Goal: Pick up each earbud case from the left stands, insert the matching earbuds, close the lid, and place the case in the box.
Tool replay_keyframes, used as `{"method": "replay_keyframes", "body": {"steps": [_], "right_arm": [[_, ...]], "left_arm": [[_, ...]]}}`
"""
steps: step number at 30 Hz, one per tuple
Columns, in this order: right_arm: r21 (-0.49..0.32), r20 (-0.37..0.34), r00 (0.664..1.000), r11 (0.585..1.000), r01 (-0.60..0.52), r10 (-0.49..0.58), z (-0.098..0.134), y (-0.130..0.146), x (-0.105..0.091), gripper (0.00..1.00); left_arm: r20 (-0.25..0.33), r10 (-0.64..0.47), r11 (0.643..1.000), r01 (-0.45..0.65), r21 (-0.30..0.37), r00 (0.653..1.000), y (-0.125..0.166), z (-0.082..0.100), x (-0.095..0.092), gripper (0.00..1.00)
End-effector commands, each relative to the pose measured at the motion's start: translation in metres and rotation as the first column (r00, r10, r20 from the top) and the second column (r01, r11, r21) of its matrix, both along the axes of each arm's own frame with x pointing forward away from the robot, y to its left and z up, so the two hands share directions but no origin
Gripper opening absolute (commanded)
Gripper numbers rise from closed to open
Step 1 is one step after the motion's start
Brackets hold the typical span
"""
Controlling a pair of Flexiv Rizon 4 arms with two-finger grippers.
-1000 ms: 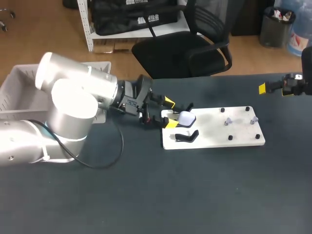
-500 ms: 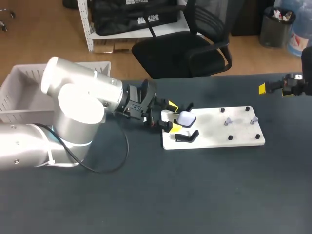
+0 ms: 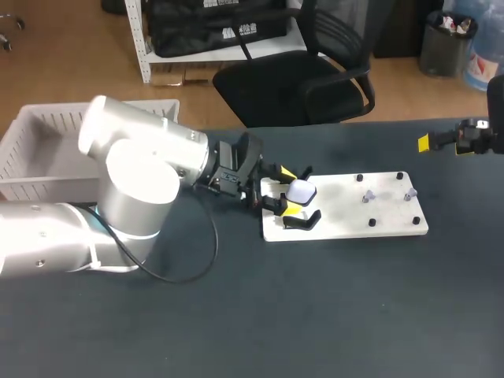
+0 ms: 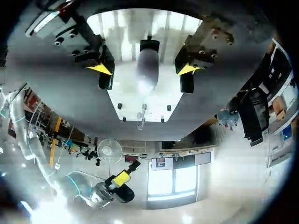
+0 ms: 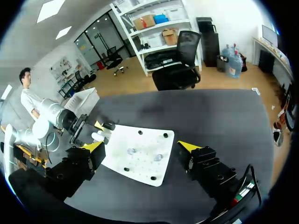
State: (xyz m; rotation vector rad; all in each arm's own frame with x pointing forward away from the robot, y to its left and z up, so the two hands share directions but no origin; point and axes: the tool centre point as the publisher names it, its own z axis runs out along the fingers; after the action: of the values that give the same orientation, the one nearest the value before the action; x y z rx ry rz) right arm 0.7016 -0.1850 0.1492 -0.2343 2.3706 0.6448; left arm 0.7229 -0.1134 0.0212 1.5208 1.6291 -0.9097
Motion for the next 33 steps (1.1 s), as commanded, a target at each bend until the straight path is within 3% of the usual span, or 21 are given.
{"method": "replay_keyframes", "body": {"steps": [1,7,16,33], "right_arm": [[-0.002,0.0,1.0,1.0,0.001,-0.001,0.0001,0.0,-0.0003,1.0],[-0.002,0.0,1.0,1.0,0.001,-0.001,0.0001,0.0,-0.0003,1.0],[-0.002,0.0,1.0,1.0,0.001,-0.001,0.0001,0.0,-0.0003,1.0],[-0.002,0.0,1.0,1.0,0.001,-0.001,0.0001,0.0,-0.0003,1.0]], "left_arm": [[-0.009,-0.01,1.0,0.01,-0.003,1.0,-0.0057,-0.0049,0.0077,0.84],[-0.017,-0.021,1.0,0.021,-0.011,1.0,-0.0076,-0.0076,0.0101,0.69],[-0.039,-0.035,0.999,0.034,-0.026,0.999,-0.0098,-0.0108,0.0112,0.65],[-0.052,-0.047,0.998,0.045,-0.038,0.998,-0.0118,-0.0118,0.0122,0.5]]}}
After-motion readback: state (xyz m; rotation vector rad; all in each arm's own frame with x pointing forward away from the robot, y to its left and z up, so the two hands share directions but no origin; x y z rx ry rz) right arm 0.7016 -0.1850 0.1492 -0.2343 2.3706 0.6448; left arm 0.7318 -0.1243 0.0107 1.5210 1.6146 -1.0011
